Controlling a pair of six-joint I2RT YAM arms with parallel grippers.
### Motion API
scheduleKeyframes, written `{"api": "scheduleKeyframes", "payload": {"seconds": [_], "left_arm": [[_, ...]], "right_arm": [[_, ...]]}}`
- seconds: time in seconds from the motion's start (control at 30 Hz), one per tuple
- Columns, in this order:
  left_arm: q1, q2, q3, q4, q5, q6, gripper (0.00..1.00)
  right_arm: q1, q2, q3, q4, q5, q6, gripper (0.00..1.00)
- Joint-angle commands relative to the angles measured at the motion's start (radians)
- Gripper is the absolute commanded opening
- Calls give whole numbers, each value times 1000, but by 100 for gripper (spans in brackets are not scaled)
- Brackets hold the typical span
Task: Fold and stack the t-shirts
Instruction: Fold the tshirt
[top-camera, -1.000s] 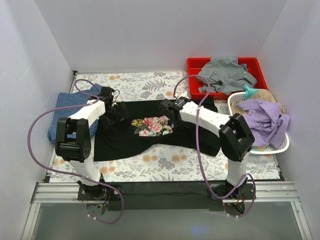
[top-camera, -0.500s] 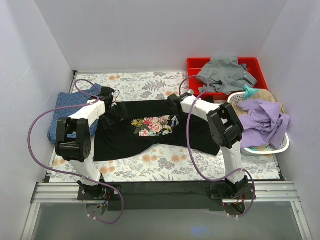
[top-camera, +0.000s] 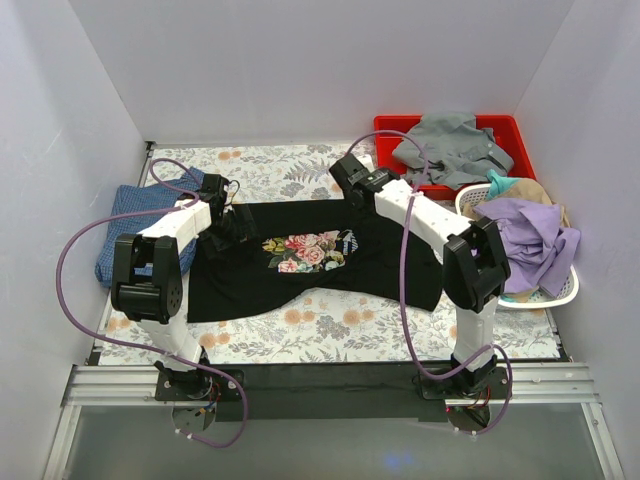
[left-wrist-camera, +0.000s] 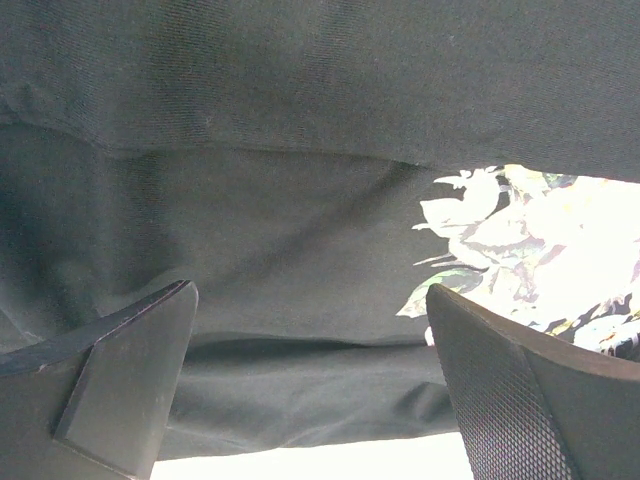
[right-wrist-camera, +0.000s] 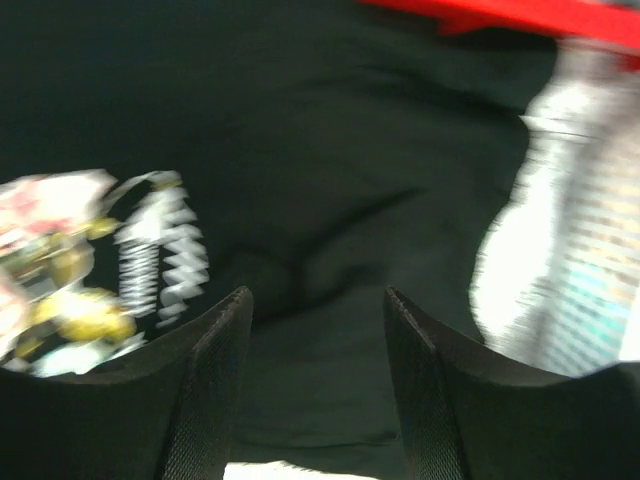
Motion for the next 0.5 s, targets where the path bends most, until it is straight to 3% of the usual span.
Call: {"api": "scheduleKeyframes", "payload": {"seconds": [0.0,0.2,0.47], "left_arm": [[-4,-7,17,4,-13,9,98],[-4,-2,19,4,-13,10,98],[-4,-1,13,6,-16,10,98]], "right_arm": [[20,30,-10,63,-214,17,59],[25,37,-80,157,-317,60,57],[25,80,-131,171,-306,80,55]]}}
